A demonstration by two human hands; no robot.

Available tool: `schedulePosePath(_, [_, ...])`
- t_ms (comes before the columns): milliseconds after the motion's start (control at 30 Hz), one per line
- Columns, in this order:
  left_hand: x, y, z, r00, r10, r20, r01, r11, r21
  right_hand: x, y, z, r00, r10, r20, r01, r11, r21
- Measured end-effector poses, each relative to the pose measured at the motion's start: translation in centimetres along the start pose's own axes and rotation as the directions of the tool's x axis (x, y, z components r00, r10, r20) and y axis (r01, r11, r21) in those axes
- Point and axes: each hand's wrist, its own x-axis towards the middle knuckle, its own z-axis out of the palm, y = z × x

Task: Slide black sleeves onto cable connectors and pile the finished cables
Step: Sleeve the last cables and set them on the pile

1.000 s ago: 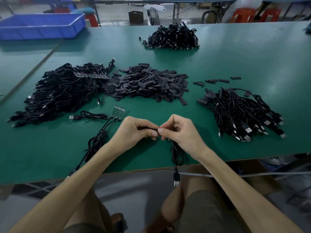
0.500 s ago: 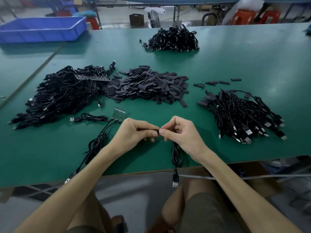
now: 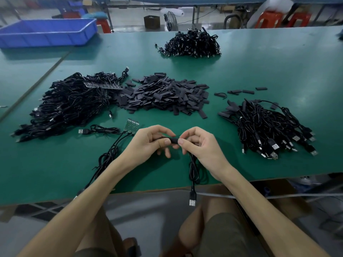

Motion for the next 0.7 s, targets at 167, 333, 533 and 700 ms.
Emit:
schedulePosePath(167, [-0.2,0.3,-0.14,0.998,-0.005,0.062,0.009,0.997,-0.076,-0.03,0.12,0.14,1.0,-0.009,-0.021,0.008,0.999,-0.033])
schedulePosePath(333, [-0.27,0.41,-0.4,0.995,0.019,0.095,-0.007,0.993,-0.12,-0.11,0.02,0.09,0.999,-0.02,-0.042,0.017,0.999,-0.05])
schedulePosePath(533, [-0.3,0.48,-0.42,0.995,-0.003,0.101,0.018,0.988,-0.152,-0.23,-0.14,0.1,0.999,-0.03,-0.044,0.025,0.995,-0.097])
schedulePosePath(700, [-0.17,0.69,-0.1,0.997,-0.042,0.063,0.051,0.987,-0.15,-0.76,-0.57,0.75,0.983,-0.183,-0.008,0.168,0.918,-0.36])
